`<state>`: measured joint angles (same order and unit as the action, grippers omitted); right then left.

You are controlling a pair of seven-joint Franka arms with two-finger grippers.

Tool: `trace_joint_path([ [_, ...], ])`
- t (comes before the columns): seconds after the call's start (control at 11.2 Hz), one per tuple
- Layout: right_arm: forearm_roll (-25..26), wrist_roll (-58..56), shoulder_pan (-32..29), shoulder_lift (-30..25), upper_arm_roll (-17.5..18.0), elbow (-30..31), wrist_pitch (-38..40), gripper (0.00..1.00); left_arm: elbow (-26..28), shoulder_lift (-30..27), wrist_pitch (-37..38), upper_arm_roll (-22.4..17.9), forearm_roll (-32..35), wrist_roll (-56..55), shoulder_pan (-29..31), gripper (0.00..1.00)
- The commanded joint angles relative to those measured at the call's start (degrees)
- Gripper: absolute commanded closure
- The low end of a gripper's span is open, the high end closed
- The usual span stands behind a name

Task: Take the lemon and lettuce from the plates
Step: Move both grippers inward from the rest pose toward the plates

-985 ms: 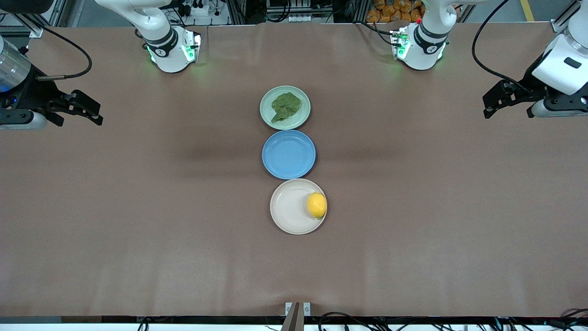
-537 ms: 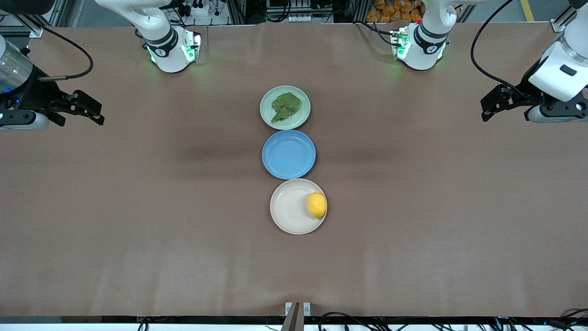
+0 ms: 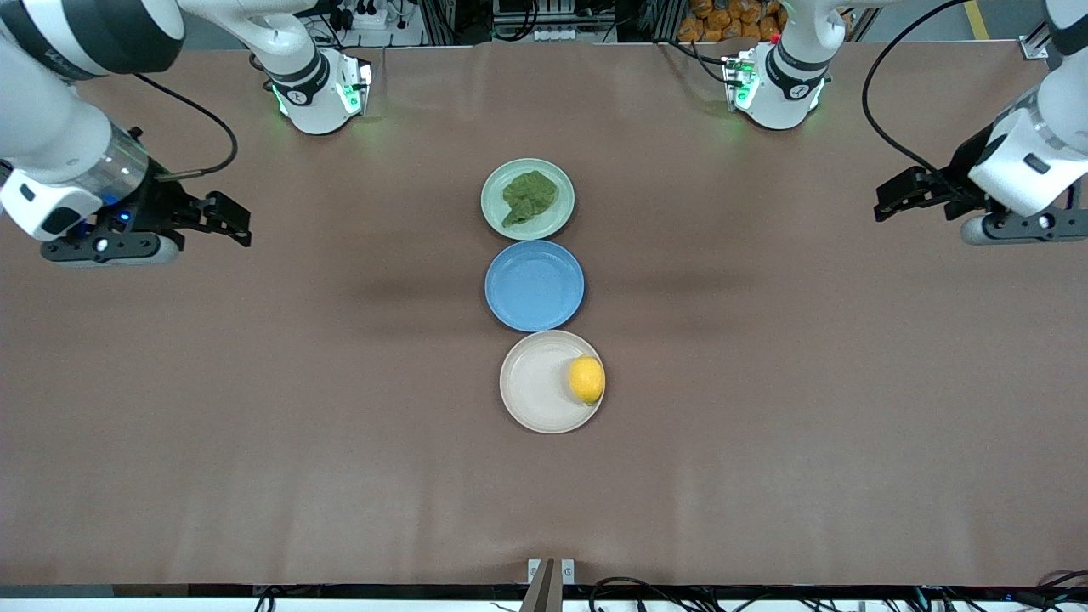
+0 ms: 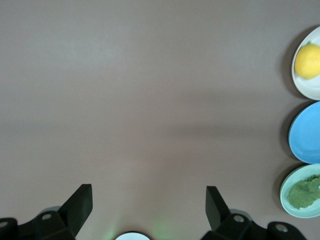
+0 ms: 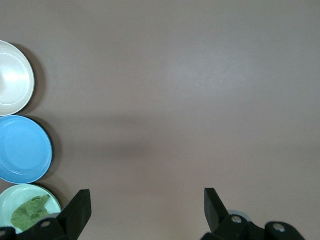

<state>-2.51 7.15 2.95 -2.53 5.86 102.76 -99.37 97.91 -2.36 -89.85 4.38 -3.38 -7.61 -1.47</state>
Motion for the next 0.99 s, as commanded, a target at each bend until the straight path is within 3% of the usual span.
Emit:
trace_joint_path([
  [0.0,-0.75,4.27,0.13,-0.55,2.39,3.76,-3.98,0.0,3.86,0.08,0.03,0.63,-2.07,1.11,-0.02,0.0],
  [0.54,-0.75,7.61,0.13,-0.81,6.43,5.61,-4.69,0.0,6.5,0.25,-0.77,2.21,-1.46,1.37,0.15,0.0],
  [0.9,-0.83,18.74,0.56,0.15,14.59,11.57,-10.3,0.0,6.33,0.25,-0.94,2.3,-1.45,1.37,0.42,0.0],
])
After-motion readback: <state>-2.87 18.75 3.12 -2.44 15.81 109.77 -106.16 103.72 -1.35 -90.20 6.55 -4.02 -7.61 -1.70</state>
